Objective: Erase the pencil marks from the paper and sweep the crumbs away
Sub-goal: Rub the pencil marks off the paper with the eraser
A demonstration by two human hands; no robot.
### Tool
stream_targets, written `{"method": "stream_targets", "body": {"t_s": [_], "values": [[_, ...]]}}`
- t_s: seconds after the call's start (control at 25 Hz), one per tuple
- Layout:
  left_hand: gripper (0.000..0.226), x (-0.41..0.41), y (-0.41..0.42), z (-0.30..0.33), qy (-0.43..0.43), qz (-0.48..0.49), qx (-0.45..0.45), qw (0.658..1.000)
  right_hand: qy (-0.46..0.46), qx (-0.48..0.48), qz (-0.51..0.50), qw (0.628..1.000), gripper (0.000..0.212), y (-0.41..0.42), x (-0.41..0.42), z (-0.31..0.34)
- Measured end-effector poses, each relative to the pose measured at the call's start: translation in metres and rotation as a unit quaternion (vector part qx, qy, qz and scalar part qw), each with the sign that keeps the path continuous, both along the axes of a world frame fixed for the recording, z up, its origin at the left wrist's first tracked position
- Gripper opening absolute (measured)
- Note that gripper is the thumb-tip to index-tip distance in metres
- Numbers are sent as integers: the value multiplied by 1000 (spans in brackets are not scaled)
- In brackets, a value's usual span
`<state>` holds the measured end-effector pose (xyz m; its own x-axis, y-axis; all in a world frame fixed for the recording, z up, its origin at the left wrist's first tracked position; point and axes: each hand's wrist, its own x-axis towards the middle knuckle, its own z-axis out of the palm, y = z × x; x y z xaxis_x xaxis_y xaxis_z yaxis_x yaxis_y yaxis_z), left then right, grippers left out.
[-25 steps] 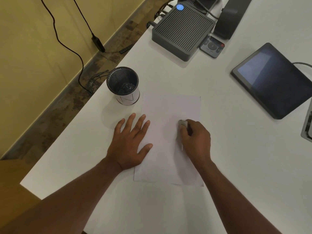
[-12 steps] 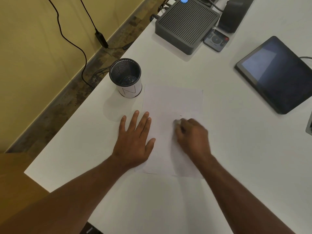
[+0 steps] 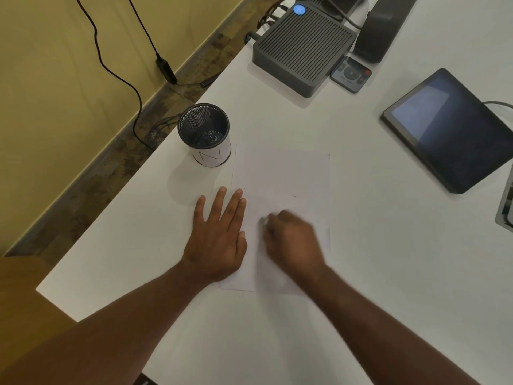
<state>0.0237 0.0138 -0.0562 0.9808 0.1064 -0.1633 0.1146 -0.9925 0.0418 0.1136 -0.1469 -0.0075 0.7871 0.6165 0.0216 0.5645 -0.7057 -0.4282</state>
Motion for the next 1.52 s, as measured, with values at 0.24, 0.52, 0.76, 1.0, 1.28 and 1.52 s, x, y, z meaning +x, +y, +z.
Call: {"method": "stream_targets", "body": {"t_s": [0.24,0.52,0.76,1.0,1.28,1.52], "values": [[70,0,-1,2,-9,3,-8,1000,-63,0,-115,991,28,-16,56,1],[69,0,0,2,-16,-1,-4,1000,-46,-4,-77,996,28,-16,52,0],[68,-1,0,1,-26,-6,-4,1000,-12,-12,59,998,19,4,-5,2],[69,0,0,2,-18,-2,-6,1000,-27,-13,-97,995,27,1,39,6],[68,0,1,1,-25,-1,-9,1000,-47,-11,-153,987,34,-16,75,3],[67,-1,2,-3,-26,-12,-1,1000,4,-13,-18,1000,26,-17,20,1]]}}
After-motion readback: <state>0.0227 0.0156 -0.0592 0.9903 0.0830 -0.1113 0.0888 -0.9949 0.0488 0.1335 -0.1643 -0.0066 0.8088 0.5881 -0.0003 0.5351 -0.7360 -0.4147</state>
